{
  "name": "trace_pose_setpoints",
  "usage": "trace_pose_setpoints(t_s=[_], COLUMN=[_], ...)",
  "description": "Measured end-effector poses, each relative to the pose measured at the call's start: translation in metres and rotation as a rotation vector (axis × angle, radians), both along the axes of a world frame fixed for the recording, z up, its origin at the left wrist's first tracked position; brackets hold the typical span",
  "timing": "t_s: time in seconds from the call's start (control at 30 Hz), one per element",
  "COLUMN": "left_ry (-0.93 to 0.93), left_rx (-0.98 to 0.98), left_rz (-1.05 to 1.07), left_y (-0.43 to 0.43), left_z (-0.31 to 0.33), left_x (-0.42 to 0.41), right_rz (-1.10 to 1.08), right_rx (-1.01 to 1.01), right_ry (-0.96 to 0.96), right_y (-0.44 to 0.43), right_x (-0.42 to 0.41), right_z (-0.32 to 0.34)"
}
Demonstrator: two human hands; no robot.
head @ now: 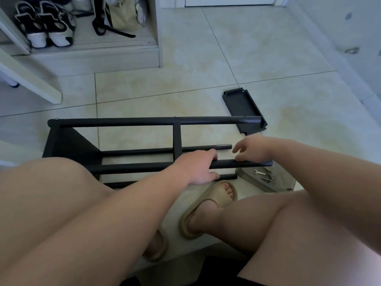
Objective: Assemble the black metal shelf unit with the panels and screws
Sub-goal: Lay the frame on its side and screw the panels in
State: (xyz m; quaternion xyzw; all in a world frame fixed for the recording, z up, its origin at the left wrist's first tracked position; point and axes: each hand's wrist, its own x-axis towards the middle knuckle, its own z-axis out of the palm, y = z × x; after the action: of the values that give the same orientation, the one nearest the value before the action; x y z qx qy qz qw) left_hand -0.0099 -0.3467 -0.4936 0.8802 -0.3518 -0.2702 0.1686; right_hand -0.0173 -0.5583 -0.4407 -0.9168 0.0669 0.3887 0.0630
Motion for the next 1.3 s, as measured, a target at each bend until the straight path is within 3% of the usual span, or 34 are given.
trace_pose_setpoints(t_s=[0.13, 0.23, 0.53, 0.67, 0.97, 1.3], left_ry=[-0.138, -0.165, -0.399, -0.482, -0.558, -0.594], left_rx=[0.170, 0.162, 0.076, 0.002, -0.183, -0.608], left_rz=[-0.011, 0.033, 0.211, 0.348, 0.684, 1.004], left_y=[-0.016, -0.024, -0.018, -0.002, 0.067, 0.143], left_z=[-0.014, -0.014, 0.046, 0.075, 0.109, 0.144], left_x=[0.004, 0.015, 0.119, 0.153, 0.194, 0.203], right_rz=[-0.093, -0.134, -0.263, -0.257, -0.125, -0.085], right_rx=[0.039, 0.068, 0.244, 0.364, 0.521, 0.377], right_ry=[0.096, 0.013, -0.744, -0.970, -1.071, -1.073], right_y=[-0.027, -0.041, -0.042, -0.031, 0.027, 0.070], right_x=[-0.008, -0.008, 0.036, 0.080, 0.153, 0.198], right_z=[-0.006, -0.005, 0.025, 0.054, 0.102, 0.134])
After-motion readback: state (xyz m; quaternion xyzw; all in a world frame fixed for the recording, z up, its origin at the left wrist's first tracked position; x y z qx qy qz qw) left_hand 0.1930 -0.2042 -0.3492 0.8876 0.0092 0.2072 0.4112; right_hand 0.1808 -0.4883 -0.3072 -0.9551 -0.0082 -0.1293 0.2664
